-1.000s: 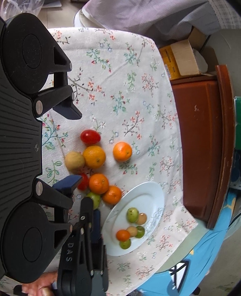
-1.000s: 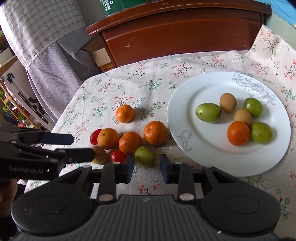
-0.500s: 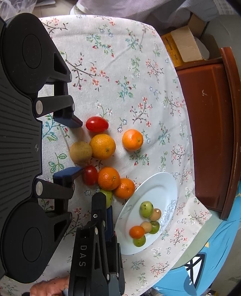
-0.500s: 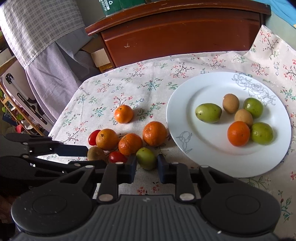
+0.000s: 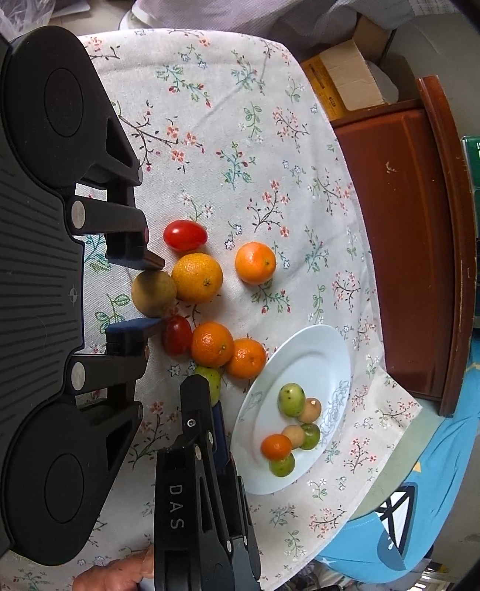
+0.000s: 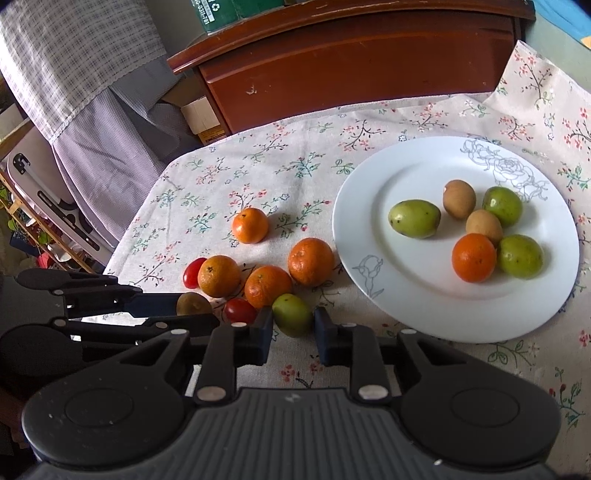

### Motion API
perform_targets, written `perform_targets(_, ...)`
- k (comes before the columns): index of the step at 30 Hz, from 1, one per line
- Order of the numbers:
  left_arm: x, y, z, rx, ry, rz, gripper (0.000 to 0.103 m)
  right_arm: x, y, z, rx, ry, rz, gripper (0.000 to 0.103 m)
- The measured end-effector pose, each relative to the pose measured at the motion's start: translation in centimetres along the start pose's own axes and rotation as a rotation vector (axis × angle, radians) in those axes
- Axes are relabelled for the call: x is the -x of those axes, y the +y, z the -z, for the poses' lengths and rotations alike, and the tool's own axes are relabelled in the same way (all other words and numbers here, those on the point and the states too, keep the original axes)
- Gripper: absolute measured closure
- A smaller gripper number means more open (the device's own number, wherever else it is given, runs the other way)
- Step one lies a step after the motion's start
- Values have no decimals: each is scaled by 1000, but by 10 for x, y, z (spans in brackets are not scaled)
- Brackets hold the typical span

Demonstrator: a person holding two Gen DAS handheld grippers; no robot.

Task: Organize fruits
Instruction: 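Grasp a brown kiwi with the left gripper while the right gripper grasps a green fruit, then carry the brown kiwi and green fruit onto the white plate and open both grippers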

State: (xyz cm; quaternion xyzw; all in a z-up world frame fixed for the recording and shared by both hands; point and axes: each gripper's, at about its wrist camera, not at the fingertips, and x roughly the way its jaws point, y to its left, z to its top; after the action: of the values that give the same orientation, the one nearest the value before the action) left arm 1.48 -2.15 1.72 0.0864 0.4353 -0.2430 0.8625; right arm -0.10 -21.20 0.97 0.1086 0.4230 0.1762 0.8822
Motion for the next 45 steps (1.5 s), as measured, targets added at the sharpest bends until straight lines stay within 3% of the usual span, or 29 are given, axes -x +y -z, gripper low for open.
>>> perform_targets(13,16,-4,-8,8,-43,8,78,14,2,-4,-12,-26,-33,79)
perform_targets(26,24,-7,-30,42,-115,16,78,35,-10,-22,-65,-113,-23,79)
perform_targets(35,14,-23,-50,47,-152,51,78,60,-40,-43,-156,-219,43,79)
perform_targets(45,-4,-41,-67,82,-159,121,78,69,-74,-50,-284,-246,144,79)
